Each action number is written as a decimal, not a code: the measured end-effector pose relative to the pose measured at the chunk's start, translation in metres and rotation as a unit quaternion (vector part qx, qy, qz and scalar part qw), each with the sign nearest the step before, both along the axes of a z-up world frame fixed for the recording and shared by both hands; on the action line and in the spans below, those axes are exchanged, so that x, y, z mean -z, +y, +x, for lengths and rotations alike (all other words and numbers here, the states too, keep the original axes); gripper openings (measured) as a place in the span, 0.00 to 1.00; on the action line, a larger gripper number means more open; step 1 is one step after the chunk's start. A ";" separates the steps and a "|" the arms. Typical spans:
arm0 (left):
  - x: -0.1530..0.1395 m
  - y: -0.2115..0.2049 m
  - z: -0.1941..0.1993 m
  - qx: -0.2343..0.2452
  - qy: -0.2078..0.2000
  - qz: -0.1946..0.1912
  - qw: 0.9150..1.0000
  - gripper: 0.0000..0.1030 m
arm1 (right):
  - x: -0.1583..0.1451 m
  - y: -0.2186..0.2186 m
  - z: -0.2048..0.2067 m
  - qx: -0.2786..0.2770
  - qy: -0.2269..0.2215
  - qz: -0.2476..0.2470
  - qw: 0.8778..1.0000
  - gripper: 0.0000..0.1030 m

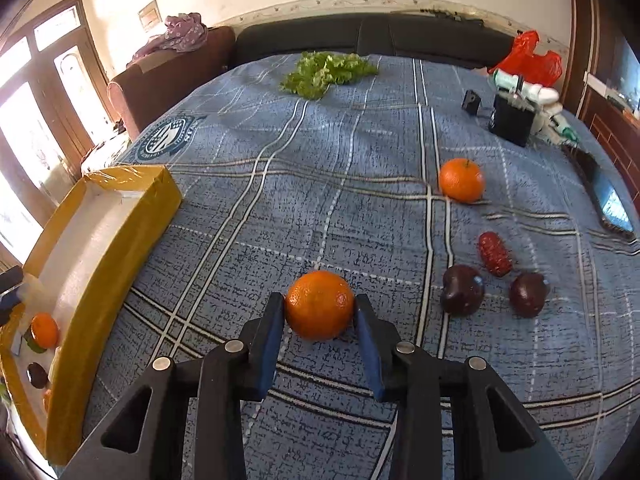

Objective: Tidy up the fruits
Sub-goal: 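Carry the white cube to the tray with the left gripper and release it, then carry the held mandarin over the tray and open the right gripper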

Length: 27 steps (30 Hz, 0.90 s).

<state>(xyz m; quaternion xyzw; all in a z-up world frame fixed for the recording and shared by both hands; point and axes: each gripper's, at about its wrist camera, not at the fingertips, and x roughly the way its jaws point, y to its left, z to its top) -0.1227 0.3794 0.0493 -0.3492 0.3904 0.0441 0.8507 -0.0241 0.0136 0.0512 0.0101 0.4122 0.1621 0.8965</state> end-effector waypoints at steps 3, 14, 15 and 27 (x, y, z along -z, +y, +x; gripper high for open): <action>-0.008 -0.002 -0.007 -0.003 -0.006 0.009 1.000 0.52 | -0.017 0.004 -0.011 -0.003 -0.013 0.016 1.000 0.37; -0.037 -0.006 -0.066 -0.043 -0.051 0.000 0.998 0.70 | -0.063 0.124 -0.071 -0.184 -0.033 0.051 0.981 0.38; -0.038 -0.005 -0.069 -0.044 -0.053 -0.004 0.998 0.70 | -0.060 0.135 -0.074 -0.193 -0.033 0.045 0.980 0.38; -0.042 -0.009 -0.082 -0.036 -0.060 -0.014 0.998 0.70 | -0.023 0.212 -0.087 -0.243 -0.013 -0.014 0.970 0.40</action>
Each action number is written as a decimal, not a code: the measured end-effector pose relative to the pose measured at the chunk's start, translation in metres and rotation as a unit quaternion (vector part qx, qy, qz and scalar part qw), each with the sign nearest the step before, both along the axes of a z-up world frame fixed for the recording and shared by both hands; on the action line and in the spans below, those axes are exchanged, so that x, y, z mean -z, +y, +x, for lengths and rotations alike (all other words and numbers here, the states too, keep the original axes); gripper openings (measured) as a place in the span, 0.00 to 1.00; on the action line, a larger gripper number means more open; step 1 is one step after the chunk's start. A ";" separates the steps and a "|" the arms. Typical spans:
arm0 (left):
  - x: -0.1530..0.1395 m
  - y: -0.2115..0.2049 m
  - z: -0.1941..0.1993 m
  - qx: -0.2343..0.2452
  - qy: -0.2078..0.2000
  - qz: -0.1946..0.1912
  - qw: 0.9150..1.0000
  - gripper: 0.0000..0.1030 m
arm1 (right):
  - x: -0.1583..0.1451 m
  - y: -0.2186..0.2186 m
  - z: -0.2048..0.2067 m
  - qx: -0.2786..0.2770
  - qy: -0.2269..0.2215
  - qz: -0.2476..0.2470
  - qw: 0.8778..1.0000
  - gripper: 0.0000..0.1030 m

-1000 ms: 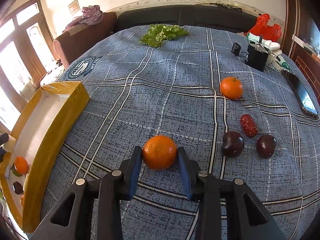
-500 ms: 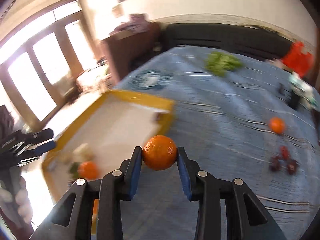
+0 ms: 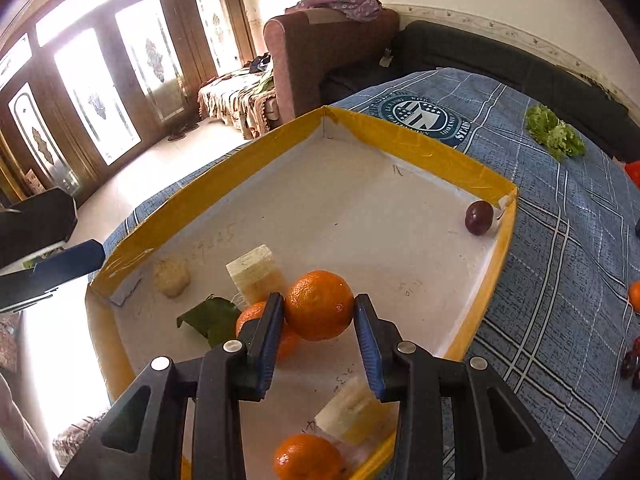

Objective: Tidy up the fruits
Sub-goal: 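Carry the held mandarin over the tray and open the right gripper, then move both grippers back over the dark plums on the cloth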

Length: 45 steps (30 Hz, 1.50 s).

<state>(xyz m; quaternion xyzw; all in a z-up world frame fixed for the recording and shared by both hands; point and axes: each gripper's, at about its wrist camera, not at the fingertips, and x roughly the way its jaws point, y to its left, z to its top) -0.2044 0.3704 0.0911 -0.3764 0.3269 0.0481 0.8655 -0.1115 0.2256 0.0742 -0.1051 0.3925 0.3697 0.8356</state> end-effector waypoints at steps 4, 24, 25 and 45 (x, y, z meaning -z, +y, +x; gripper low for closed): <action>-0.003 -0.011 0.004 0.013 0.007 0.009 1.000 0.71 | -0.009 -0.012 -0.007 0.004 -0.011 0.011 1.000 0.44; -0.013 -0.139 0.038 0.137 0.022 0.094 0.986 0.81 | -0.026 -0.295 0.021 0.268 -0.016 0.064 0.961 0.59; -0.008 -0.146 0.044 0.147 0.030 0.091 0.985 0.81 | -0.024 -0.316 0.025 0.291 -0.009 0.073 0.954 0.59; 0.003 -0.214 0.084 0.204 0.065 0.147 0.966 0.81 | 0.026 -0.373 0.097 0.355 0.072 0.155 0.919 0.58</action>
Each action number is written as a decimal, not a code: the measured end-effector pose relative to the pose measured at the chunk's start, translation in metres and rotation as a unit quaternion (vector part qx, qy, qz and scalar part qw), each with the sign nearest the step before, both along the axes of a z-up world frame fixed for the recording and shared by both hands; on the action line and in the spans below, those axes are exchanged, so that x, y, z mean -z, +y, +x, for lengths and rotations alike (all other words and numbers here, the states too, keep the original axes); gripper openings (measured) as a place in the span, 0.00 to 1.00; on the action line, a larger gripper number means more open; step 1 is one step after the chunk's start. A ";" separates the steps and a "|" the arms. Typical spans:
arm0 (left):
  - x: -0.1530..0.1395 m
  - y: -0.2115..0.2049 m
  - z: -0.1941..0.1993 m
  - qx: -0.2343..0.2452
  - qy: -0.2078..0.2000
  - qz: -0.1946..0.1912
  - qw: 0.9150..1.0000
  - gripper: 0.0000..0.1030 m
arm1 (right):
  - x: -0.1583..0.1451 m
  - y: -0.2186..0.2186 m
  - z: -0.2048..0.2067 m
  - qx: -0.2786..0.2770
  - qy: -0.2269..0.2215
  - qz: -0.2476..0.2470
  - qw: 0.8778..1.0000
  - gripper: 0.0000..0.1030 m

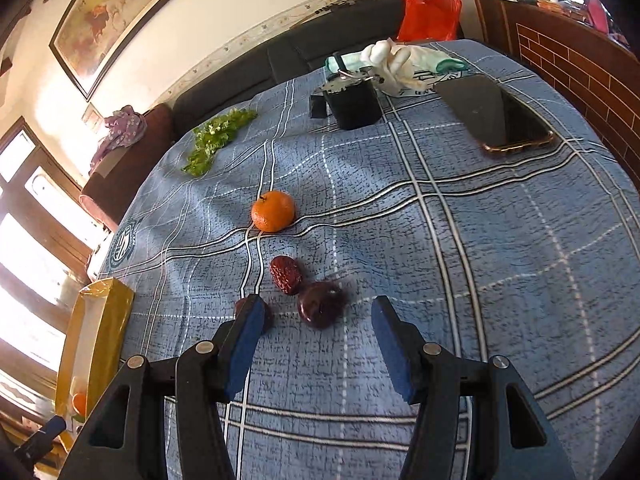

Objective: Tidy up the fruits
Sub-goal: 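Move both grippers back over the dark plums on the cloth, then grasp a dark plum with the right gripper while the left grasps another plum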

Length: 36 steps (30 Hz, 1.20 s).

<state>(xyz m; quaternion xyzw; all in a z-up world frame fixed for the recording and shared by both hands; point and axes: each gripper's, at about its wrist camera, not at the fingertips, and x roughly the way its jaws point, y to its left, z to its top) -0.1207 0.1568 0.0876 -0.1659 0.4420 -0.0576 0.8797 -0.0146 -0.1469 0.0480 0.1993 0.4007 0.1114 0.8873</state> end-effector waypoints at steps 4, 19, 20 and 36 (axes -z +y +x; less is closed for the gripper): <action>0.010 -0.014 0.009 0.010 0.014 0.016 1.000 0.81 | 0.004 0.002 0.003 -0.003 -0.003 -0.003 1.000 0.58; 0.008 -0.062 0.060 0.044 0.001 0.079 0.996 0.73 | 0.003 0.014 0.009 0.009 -0.005 -0.089 0.996 0.56; 0.010 -0.066 0.065 0.052 0.005 0.080 0.995 0.66 | 0.003 0.016 0.009 0.007 -0.007 -0.092 0.996 0.53; 0.048 -0.124 0.134 0.097 0.014 0.063 0.993 0.58 | 0.007 -0.002 0.010 0.002 -0.008 -0.049 0.999 0.30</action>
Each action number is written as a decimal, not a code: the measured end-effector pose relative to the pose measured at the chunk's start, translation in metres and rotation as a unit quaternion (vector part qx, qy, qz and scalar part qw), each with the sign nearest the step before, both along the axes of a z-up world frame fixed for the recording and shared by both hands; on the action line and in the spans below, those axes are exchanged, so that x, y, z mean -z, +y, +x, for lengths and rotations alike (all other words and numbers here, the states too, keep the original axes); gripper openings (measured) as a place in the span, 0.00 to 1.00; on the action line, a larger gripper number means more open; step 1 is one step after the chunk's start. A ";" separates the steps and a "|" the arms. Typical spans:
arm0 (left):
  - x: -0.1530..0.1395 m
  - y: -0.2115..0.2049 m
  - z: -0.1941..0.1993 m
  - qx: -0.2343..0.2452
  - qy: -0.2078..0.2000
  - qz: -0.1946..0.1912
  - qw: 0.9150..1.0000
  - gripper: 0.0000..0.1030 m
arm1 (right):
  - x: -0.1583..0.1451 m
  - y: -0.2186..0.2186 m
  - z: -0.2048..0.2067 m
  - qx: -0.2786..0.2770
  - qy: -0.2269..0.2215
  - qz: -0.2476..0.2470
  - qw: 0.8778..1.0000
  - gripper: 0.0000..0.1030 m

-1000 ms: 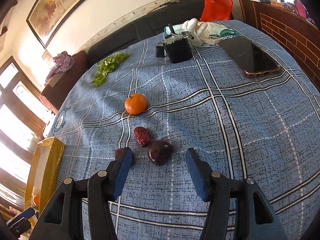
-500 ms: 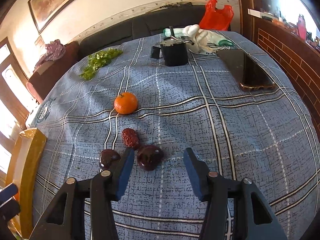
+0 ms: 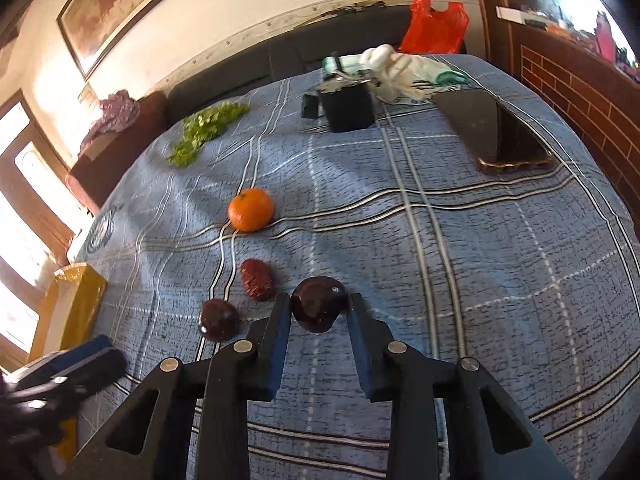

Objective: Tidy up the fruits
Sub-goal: 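Grasp a dark plum with the right gripper while the left grasps another plum, then carry both held plums over the tray with both grippers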

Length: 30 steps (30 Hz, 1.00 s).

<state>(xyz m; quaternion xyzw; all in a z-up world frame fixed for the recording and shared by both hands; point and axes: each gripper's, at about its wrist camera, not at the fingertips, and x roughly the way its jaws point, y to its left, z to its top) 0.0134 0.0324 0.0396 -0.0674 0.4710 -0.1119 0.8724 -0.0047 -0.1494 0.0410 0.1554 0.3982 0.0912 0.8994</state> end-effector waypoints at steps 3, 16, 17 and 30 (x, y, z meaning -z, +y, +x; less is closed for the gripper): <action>0.009 -0.025 0.015 0.023 -0.002 0.022 0.999 0.57 | 0.001 -0.008 0.002 0.006 0.006 0.018 1.000 0.30; 0.028 -0.064 0.038 0.070 -0.024 0.065 0.995 0.25 | -0.002 -0.017 0.003 0.015 0.006 0.032 0.999 0.30; 0.028 -0.064 0.037 0.068 -0.024 0.065 0.995 0.25 | -0.002 -0.017 0.003 0.016 0.005 0.031 0.999 0.30; -0.015 -0.020 -0.004 0.018 -0.051 0.017 0.998 0.25 | -0.007 -0.011 -0.003 0.009 -0.012 0.026 1.000 0.30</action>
